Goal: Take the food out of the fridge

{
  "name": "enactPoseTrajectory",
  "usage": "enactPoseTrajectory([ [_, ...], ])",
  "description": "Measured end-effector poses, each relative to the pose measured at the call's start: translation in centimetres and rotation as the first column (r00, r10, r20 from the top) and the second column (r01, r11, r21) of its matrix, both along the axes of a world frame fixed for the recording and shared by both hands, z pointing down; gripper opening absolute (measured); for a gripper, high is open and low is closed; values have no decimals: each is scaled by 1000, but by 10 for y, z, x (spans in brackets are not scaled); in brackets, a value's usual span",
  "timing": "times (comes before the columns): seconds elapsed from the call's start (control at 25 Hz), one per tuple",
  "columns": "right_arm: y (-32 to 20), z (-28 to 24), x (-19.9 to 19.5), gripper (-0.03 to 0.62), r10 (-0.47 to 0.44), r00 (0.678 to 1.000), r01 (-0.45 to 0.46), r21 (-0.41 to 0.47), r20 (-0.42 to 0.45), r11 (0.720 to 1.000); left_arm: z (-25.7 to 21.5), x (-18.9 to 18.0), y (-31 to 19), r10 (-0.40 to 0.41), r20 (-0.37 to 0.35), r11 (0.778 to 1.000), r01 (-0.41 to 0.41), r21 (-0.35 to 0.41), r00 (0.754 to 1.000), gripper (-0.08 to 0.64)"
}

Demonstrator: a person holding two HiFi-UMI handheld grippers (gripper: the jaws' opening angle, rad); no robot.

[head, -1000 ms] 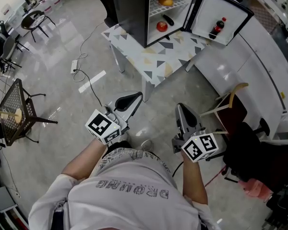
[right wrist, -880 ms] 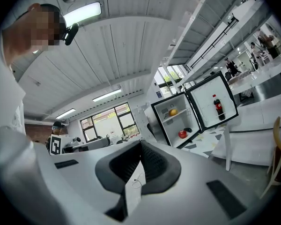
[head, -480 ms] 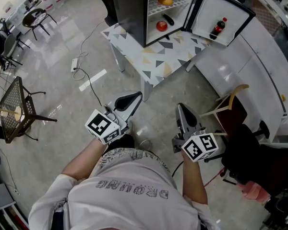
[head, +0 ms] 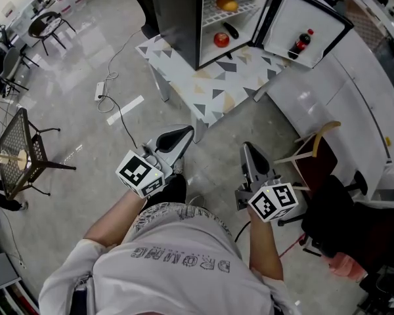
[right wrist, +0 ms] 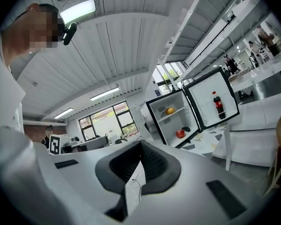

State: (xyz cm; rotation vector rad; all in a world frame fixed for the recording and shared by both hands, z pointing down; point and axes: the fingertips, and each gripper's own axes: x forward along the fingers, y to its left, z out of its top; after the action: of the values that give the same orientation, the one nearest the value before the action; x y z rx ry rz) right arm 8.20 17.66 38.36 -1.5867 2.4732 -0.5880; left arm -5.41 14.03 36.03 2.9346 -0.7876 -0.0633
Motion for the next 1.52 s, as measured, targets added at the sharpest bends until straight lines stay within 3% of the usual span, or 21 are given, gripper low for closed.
enactPoseTrajectory([
  [0.92, -164, 16, -13, 3, 54, 999, -54, -48, 3, 997, 20, -6, -170, 64, -1, 997, -64, -49, 998, 8],
  [1.52, -256, 7, -28, 3, 115, 993, -115, -45, -12, 992, 14, -19, -268, 123, -1, 992, -123, -41, 992, 8],
])
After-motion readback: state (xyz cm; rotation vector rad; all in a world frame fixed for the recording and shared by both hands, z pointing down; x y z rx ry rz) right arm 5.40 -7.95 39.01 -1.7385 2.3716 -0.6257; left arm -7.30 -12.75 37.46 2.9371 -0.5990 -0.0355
